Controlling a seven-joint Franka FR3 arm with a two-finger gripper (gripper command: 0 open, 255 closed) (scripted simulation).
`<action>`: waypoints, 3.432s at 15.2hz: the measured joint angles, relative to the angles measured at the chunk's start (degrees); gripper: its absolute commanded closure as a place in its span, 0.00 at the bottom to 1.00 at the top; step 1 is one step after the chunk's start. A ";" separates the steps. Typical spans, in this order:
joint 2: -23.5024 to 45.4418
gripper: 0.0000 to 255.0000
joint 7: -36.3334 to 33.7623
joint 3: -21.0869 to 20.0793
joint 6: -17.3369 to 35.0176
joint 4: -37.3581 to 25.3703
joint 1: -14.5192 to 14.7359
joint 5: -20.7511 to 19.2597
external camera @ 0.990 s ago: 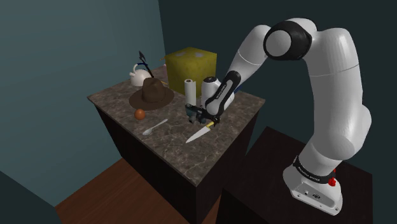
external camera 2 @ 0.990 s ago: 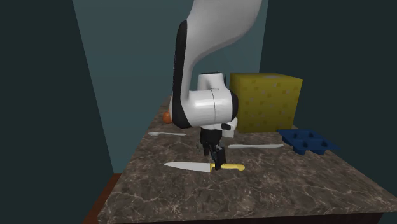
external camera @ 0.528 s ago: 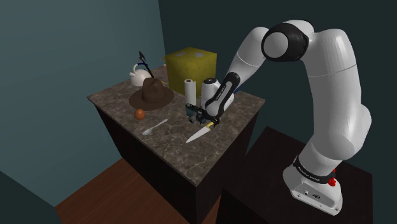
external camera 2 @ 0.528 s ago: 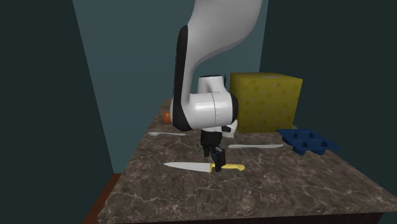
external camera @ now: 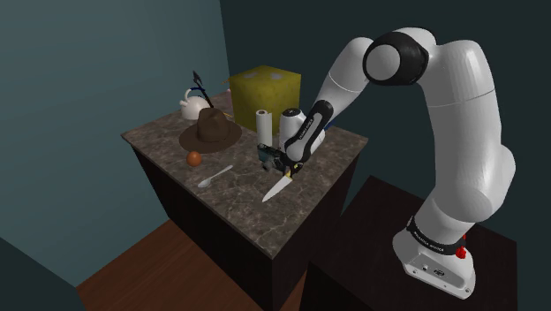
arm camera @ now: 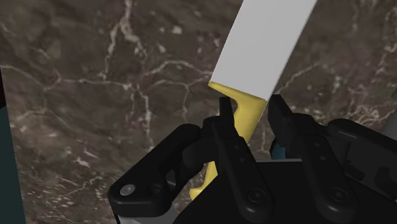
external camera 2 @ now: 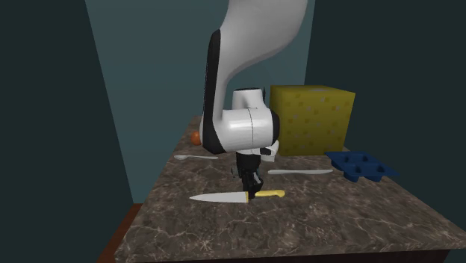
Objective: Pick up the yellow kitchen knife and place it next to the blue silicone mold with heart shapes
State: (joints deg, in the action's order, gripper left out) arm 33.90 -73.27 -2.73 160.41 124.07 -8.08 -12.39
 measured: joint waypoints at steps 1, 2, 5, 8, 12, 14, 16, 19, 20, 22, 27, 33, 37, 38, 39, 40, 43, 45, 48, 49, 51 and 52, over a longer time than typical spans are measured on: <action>0.01 1.00 0.00 0.00 0.00 -0.01 0.00 0.00; 0.02 1.00 0.00 0.01 0.02 -0.02 0.00 0.00; -0.95 1.00 0.18 -0.23 -0.69 0.32 -0.17 0.17; -2.84 1.00 0.52 -0.72 -2.27 0.64 -0.47 0.57; -5.91 1.00 1.10 -1.36 -4.36 1.63 -0.98 1.17; -7.47 1.00 1.52 -1.65 -5.31 2.23 -1.33 1.50; -8.73 1.00 1.70 -1.98 -6.61 2.18 -1.44 1.87; -10.92 1.00 2.40 -2.45 -8.52 2.45 -1.90 2.51; -11.71 1.00 2.51 -2.60 -9.09 2.67 -1.96 2.70; -13.00 1.00 2.80 -2.84 -10.15 2.90 -2.13 3.05; -16.05 1.00 4.16 -3.30 -13.12 2.91 -2.90 4.10; -14.96 1.00 12.47 -1.70 -13.46 1.09 -8.51 5.57; -13.34 1.00 18.19 -0.76 -14.52 -1.85 -12.37 6.63; -13.21 1.00 19.77 -0.54 -14.99 -2.52 -13.46 6.96; -12.39 1.00 21.08 -0.32 -15.42 -3.82 -14.32 7.19; -11.87 1.00 22.82 -0.05 -15.57 -4.56 -15.56 7.51; -9.16 1.00 26.93 0.55 -16.96 -8.77 -18.39 8.25; -7.83 1.00 29.56 0.88 -17.85 -11.06 -20.28 8.73; -5.43 1.00 33.13 1.32 -19.05 -14.75 -22.89 9.35; -3.99 1.00 34.20 1.45 -19.46 -16.67 -23.68 9.52; -3.28 1.00 35.64 1.61 -19.94 -17.87 -24.78 9.76; -2.63 1.00 35.85 1.64 -19.81 -18.40 -24.93 9.78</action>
State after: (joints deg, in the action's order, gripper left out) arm 31.27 -37.42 -1.09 140.60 105.67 -33.02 -2.60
